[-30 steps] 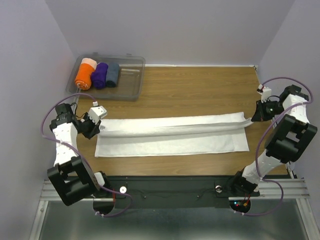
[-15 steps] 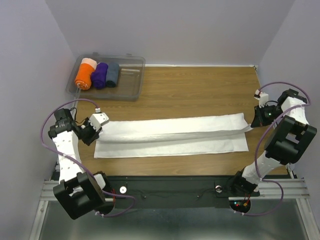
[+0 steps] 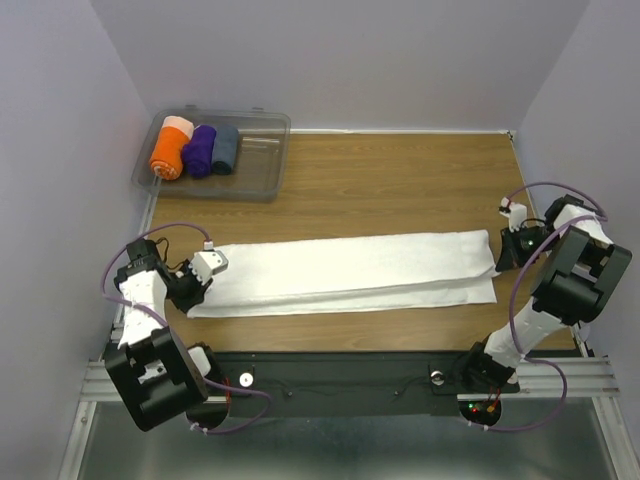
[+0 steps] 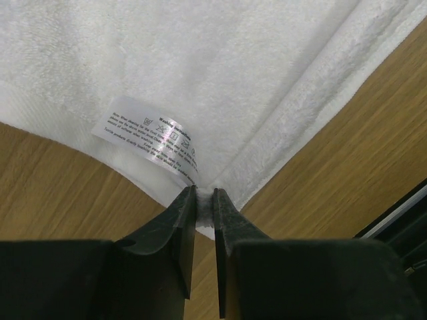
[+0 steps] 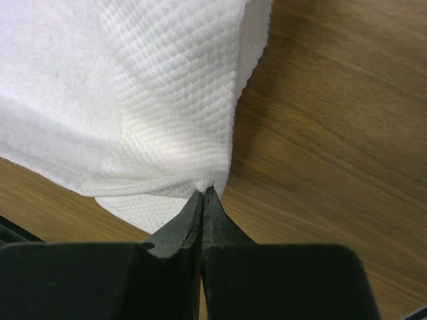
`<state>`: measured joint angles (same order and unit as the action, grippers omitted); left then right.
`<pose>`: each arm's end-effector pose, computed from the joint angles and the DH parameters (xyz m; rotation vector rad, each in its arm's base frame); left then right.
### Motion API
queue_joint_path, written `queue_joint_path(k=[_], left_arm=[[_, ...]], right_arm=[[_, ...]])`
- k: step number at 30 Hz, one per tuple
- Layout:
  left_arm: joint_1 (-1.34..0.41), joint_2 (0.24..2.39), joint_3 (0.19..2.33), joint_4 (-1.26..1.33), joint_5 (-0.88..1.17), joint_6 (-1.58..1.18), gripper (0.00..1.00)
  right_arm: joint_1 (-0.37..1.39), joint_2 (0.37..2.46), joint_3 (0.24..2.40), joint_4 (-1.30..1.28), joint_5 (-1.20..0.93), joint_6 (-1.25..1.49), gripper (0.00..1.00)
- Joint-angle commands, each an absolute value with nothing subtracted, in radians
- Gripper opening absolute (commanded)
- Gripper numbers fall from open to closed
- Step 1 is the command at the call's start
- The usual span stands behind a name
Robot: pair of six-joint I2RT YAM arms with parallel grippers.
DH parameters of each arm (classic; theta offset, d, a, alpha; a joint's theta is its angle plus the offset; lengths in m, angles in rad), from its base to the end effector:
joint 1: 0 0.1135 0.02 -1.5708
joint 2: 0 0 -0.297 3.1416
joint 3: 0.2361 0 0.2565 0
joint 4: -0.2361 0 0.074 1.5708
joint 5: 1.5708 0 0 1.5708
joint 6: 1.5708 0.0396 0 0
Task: Roll the towels
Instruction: Fold the towel
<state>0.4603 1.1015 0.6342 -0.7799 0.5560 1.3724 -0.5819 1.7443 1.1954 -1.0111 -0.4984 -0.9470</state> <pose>0.1612 0.0566 0.2176 1.2093 2.2000 -0.1109 0.2748 -0.1581 0.2183 -0.5023 2.7004 0.4942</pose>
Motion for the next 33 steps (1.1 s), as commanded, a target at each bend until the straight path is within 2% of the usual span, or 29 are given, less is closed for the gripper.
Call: queue_joint_path(k=[1,5,7,9,10,13,14,16,18,21,23,24,26,28,31,33], left_arm=[[0.469,1.143,0.649,-0.736,0.515,1.388,0.0],[0.469,1.17,0.652,-0.727,0.511,1.391,0.01],[0.471,1.169,0.653,-0.73,0.514,1.4,0.05],[0.469,1.172,0.655,-0.738,0.514,1.407,0.13],[0.469,1.172,0.664,-0.747,0.517,1.417,0.22],[0.471,1.164,0.699,-0.81,0.549,1.433,0.33],[0.472,1.16,0.71,-0.825,0.558,1.436,0.34],[0.471,1.141,0.745,-0.871,0.59,1.445,0.37],[0.472,1.128,0.771,-0.9,0.606,1.437,0.39],[0.471,1.121,0.828,-0.927,0.629,1.425,0.43],[0.471,1.127,0.876,-0.942,0.65,1.411,0.43],[0.471,1.138,0.893,-0.949,0.66,1.405,0.5],[0.472,1.155,0.936,-0.945,0.68,1.365,0.51],[0.471,1.181,0.962,-0.956,0.713,1.344,0.53],[0.437,1.195,0.936,-0.905,0.726,1.237,0.56],[0.35,1.177,0.902,-0.771,0.68,1.127,0.55]], right_arm=[[-0.598,1.761,1.166,-0.943,-0.459,-0.969,0.01],[-0.597,1.756,1.141,-0.939,-0.453,-0.979,0.01],[-0.597,1.747,1.131,-0.94,-0.453,-0.983,0.01],[-0.597,1.738,1.124,-0.943,-0.453,-0.989,0.12],[-0.597,1.721,1.123,-0.946,-0.454,-0.994,0.22],[-0.597,1.687,1.129,-0.977,-0.462,-1.012,0.4],[-0.597,1.674,1.138,-0.988,-0.463,-1.017,0.41],[-0.6,1.638,1.169,-1.017,-0.468,-1.02,0.5],[-0.598,1.611,1.212,-1.048,-0.476,-1.026,0.51],[-0.6,1.598,1.27,-1.077,-0.494,-1.02,0.61],[-0.6,1.601,1.34,-1.101,-0.515,-1.016,0.63],[-0.598,1.605,1.365,-1.114,-0.543,-0.997,0.63],[-0.592,1.635,1.44,-1.146,-0.58,-0.993,0.63],[-0.548,1.669,1.474,-1.178,-0.607,-0.97,0.58],[-0.456,1.669,1.436,-1.12,-0.597,-0.905,0.54],[-0.399,1.666,1.372,-1.053,-0.563,-0.852,0.52]])
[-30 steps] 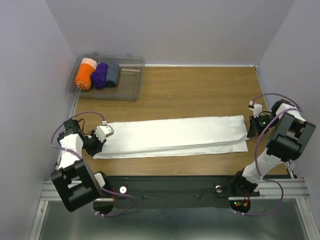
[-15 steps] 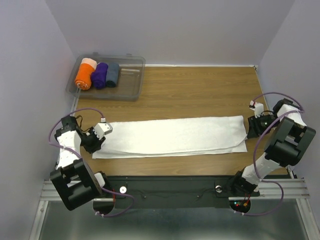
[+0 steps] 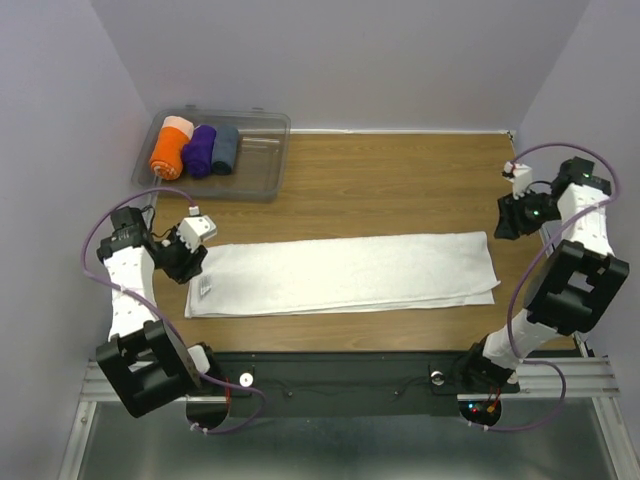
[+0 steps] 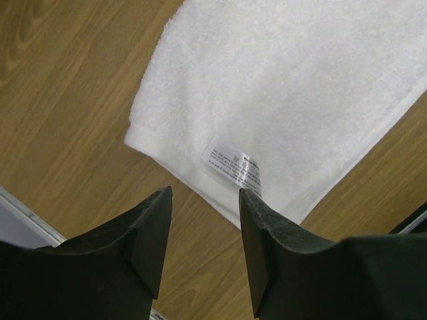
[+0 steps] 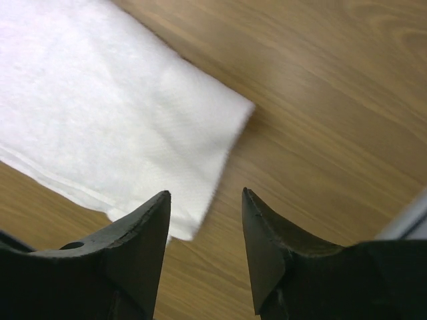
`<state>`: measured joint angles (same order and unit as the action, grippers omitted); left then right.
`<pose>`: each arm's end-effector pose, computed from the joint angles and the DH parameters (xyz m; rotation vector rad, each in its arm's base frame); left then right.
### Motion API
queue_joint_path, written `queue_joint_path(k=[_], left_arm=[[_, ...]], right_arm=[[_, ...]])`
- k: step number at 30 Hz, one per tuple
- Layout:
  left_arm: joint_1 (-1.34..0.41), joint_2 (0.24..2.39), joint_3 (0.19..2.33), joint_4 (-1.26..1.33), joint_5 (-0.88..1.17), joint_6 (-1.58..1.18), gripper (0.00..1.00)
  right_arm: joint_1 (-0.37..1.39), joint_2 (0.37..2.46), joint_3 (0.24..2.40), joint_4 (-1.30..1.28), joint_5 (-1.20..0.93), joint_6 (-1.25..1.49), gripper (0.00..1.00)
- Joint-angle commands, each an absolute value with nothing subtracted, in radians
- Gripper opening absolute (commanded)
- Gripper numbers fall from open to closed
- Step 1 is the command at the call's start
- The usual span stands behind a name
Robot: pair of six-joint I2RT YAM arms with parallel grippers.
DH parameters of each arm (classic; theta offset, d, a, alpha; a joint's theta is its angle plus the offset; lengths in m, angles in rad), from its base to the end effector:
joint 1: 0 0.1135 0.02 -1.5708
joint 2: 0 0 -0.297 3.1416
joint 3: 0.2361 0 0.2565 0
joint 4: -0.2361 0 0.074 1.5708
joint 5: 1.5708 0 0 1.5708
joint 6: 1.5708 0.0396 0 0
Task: Roll the towels
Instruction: Fold the towel
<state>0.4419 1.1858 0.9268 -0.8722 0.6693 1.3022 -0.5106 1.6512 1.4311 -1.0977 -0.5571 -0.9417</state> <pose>0.2000 0.0674 0.2878 1.1489 2.0652 -0.1240 0.2957 -0.1417 0.3095 -0.6405 2.4886 0.3323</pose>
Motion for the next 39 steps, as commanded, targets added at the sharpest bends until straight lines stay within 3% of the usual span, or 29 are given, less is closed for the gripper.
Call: queue_joint_path(k=[1,9,23,32,39], left_arm=[[0.319,1.167,0.884,-0.734,0.626,1.097,0.54],[0.095,1.253,0.775,-0.43,0.457,0.807,0.43],[0.101,1.689,1.007,-0.246,0.284,0.675,0.33],[0.14,1.741,1.199,-0.331,0.362,0.672,0.36],[0.15,1.606,1.253,-0.582,0.46,0.848,0.5]], right_arm=[[-0.373,1.667,1.353,-1.036,-0.549,-0.839,0.51],[-0.281,1.778,1.181,-0.879,-0.414,-0.775,0.47],[-0.175,1.991,1.27,-0.706,-0.347,-0.606,0.49],[-0.155,2.102,1.532,-0.695,-0.345,-0.535,0.49],[-0.156,1.869,1.481,-0.817,-0.37,-0.672,0.57]])
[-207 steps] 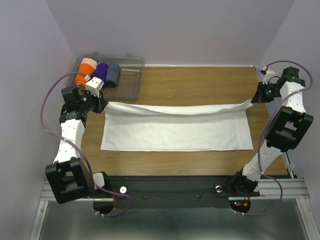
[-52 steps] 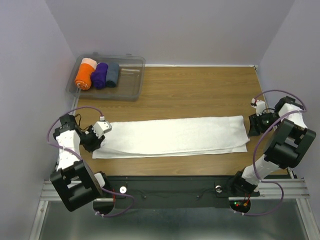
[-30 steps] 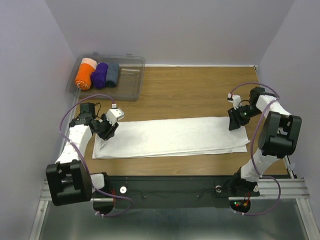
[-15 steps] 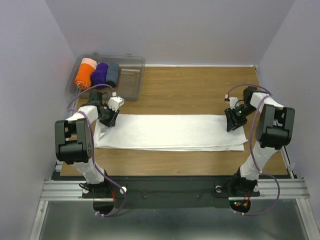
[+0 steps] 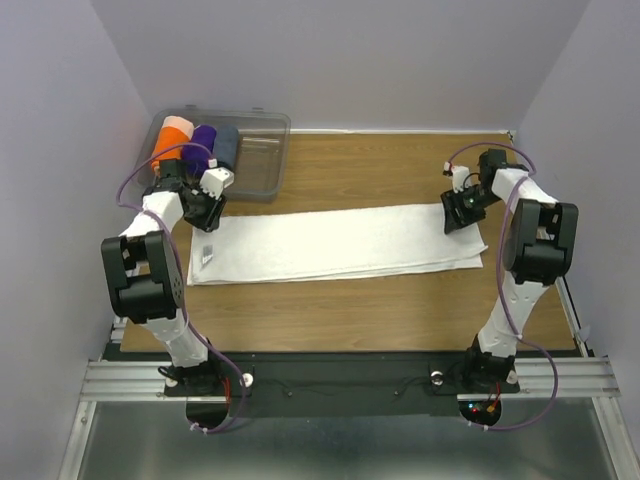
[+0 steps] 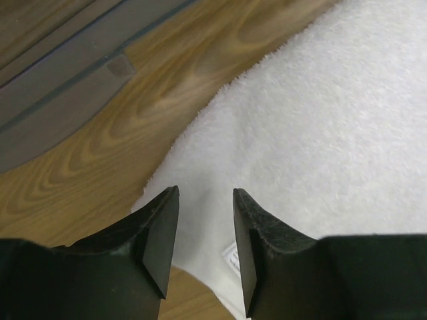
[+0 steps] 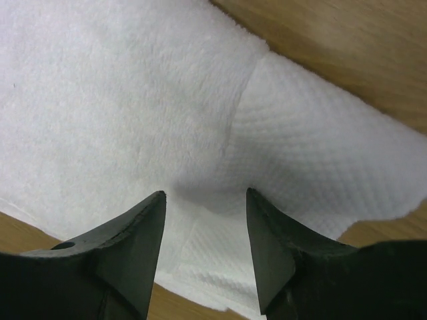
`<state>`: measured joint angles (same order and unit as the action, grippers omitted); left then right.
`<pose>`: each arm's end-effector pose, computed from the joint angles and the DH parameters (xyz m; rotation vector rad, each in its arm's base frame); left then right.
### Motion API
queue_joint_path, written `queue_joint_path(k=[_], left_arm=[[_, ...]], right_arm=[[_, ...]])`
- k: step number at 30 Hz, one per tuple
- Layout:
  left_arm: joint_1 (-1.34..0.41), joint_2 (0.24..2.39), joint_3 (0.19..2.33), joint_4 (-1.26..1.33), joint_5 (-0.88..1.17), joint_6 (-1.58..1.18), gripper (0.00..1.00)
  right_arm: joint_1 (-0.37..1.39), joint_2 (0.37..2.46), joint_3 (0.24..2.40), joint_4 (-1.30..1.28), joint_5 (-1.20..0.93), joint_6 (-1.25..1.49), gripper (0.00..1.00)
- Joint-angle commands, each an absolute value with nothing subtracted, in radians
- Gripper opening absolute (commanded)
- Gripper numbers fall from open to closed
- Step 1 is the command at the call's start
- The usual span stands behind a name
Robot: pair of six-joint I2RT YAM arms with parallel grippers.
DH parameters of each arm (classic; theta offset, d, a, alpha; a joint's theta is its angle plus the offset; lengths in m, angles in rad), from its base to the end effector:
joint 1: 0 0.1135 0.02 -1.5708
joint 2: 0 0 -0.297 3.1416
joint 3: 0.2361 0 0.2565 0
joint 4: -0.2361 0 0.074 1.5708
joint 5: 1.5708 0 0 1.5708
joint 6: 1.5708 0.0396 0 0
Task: Roll the towels
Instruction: Fold the towel
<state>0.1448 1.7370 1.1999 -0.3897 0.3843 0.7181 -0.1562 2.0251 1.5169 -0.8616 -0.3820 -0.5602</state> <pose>0.3787 0.0402 0.2418 0.8290 2.2606 -0.0894 0.4167 -0.0507 0.2029 -0.6137 2.7256 0.4071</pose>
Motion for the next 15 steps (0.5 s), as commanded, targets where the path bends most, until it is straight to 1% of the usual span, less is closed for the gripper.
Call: queue_joint_path(k=[1,2,4,6,11,13,15], left_arm=[[0.152,1.591,1.253,-0.609,0.463,0.879,0.52],[0.152,1.563,1.244,-0.653,0.46,0.925,0.52],[0.158,1.548,1.229,-0.673,0.433,0.93,0.51],[0.167,1.529,1.191,-0.695,0.433,0.927,0.5],[0.192,1.471,1.054,-0.623,0.449,0.855,0.5],[0.201,1.473,1.025,-0.6,0.453,0.822,0.5],[0.224,1.486,1.0,-0.597,0.469,0.799,0.5]], right_arm=[[-0.155,1.835,1.453,-0.824,-0.332,-0.734,0.57],[-0.156,1.777,1.428,-0.824,-0.302,-0.768,0.53],[-0.155,1.74,1.366,-0.822,-0.212,-0.842,0.49],[-0.158,1.714,1.341,-0.825,-0.169,-0.864,0.48],[-0.164,1.675,1.301,-0.822,-0.101,-0.943,0.49],[-0.166,1.684,1.301,-0.816,-0.08,-0.978,0.52],[-0.169,1.683,1.292,-0.81,-0.063,-1.024,0.57]])
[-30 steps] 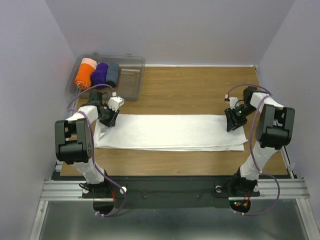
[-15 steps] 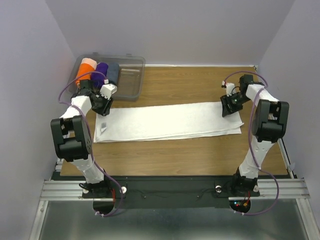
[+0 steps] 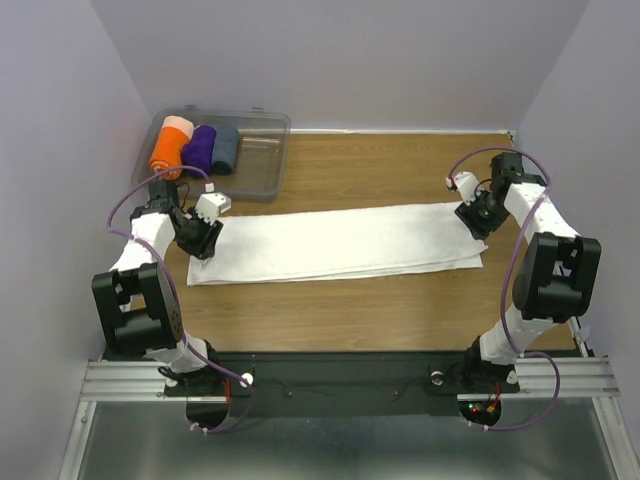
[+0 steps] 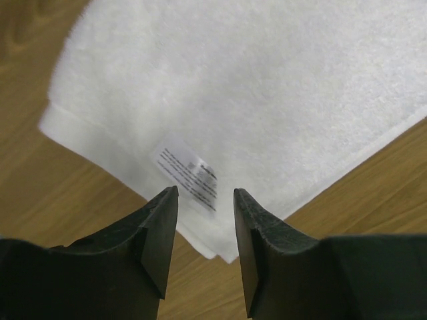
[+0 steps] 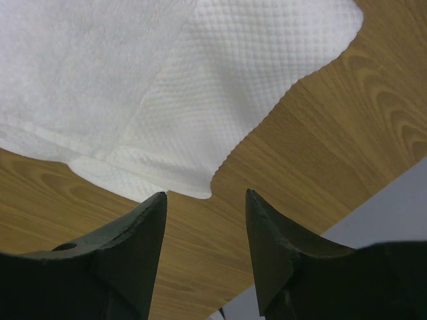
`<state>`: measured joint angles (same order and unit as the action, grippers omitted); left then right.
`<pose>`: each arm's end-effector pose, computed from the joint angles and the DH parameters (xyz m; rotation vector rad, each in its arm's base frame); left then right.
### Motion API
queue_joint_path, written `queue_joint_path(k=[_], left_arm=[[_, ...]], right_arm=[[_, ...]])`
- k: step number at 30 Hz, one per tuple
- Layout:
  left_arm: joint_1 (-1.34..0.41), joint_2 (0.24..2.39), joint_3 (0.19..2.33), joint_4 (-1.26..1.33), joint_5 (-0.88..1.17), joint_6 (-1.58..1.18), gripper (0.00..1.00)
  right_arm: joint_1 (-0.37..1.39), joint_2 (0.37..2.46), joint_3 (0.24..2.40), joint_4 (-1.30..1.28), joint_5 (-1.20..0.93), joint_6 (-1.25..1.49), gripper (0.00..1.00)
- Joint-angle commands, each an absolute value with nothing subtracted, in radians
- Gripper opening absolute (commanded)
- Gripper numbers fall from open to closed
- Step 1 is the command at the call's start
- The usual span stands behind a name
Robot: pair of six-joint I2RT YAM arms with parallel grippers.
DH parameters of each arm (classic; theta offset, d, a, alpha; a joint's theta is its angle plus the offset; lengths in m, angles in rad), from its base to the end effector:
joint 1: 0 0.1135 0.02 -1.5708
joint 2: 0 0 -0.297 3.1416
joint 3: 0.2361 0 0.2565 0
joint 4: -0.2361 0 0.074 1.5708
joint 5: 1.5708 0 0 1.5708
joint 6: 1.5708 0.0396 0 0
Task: Roll the towels
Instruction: Fold the towel
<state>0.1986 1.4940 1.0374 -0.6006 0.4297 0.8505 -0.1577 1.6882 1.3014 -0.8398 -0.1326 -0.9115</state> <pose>0.2989 0.0433 0.2577 0.9310 2.3095 -0.1426 0.3431 -0.0493 0.2633 -1.0520 2.5707 -0.0873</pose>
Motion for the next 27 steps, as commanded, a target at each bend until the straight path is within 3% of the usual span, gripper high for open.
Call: queue_joint_path(k=[1,5,8,13,27], left_arm=[[0.236,1.486,0.999,-0.6,0.477,0.795,0.5],[0.316,1.456,1.026,-0.661,0.523,0.886,0.55],[0.328,1.474,1.075,-0.855,0.511,1.151,0.57],[0.328,1.422,1.051,-0.841,0.433,1.288,0.61],[0.328,1.491,1.157,-0.871,0.495,1.281,0.62]], right_arm=[[-0.17,1.677,1.287,-0.808,-0.06,-1.038,0.61],[-0.175,1.657,1.264,-0.804,-0.041,-1.101,0.63],[-0.187,1.615,1.226,-0.805,-0.046,-1.175,0.62],[-0.232,1.58,1.167,-0.805,-0.112,-1.347,0.62],[-0.256,1.609,1.143,-0.808,-0.205,-1.545,0.61]])
